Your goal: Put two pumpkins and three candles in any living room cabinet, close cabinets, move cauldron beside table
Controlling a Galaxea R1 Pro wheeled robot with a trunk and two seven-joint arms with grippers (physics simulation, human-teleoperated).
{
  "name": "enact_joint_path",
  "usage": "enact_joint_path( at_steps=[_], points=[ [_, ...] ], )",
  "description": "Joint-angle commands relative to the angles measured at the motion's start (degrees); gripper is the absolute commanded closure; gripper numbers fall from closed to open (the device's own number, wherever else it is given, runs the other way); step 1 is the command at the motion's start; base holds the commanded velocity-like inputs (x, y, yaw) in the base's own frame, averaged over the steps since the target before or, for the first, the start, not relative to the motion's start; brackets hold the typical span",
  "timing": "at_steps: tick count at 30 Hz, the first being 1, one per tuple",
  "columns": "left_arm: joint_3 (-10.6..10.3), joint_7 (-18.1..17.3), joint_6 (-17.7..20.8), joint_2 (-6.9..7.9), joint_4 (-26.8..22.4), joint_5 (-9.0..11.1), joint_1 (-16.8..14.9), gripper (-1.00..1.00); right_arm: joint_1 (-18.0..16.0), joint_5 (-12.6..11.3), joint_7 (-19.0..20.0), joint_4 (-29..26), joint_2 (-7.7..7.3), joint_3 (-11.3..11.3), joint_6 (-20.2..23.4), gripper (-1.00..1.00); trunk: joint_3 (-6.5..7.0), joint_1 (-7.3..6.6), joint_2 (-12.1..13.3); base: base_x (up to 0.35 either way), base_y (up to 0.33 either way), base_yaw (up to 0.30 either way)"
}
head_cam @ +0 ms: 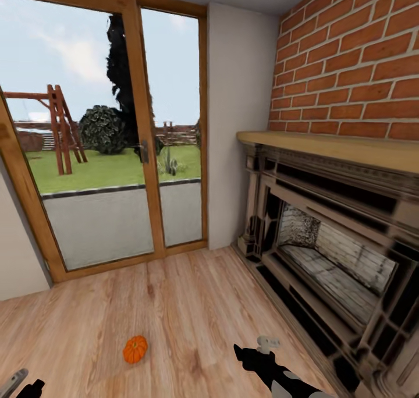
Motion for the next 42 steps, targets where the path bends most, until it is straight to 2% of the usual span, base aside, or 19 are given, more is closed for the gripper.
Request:
enact_joint_path(
  at_steps=[1, 19, 29, 42],
  points=[
    [0.2, 0.3, 0.3, -0.02, -0.1, 0.3, 0.0, -1.0, -0.1, -0.6, 0.3, 0.1, 0.02, 0.4, -0.2, -1.0, -0.07, 0.04, 0.0, 0.342, 0.0, 0.011],
    [0.2, 0.2, 0.3, 0.01, -0.1, 0.3, 0.0, -1.0, -0.1, -0.6, 0.3, 0.1, 0.01, 0.4, -0.2, -1.0, -0.07, 0.04, 0.0, 0.341, 0.003, 0.001],
    [0.3, 0.3, 0.3, -0.03, -0.1, 0.3, 0.0, -1.0, -0.1, -0.6, 0.3, 0.1, 0.01, 0.4, -0.2, -1.0, -0.07, 0.04, 0.0, 0.235, 0.169, 0.002],
    [0.3, 0.2, 0.3, -0.03, -0.1, 0.3, 0.0, -1.0, -0.1, -0.6, 0.3, 0.1, 0.01, 0.4, -0.2, -1.0, 0.01, 0.04, 0.0, 0.259, 0.05, 0.109]
  ],
)
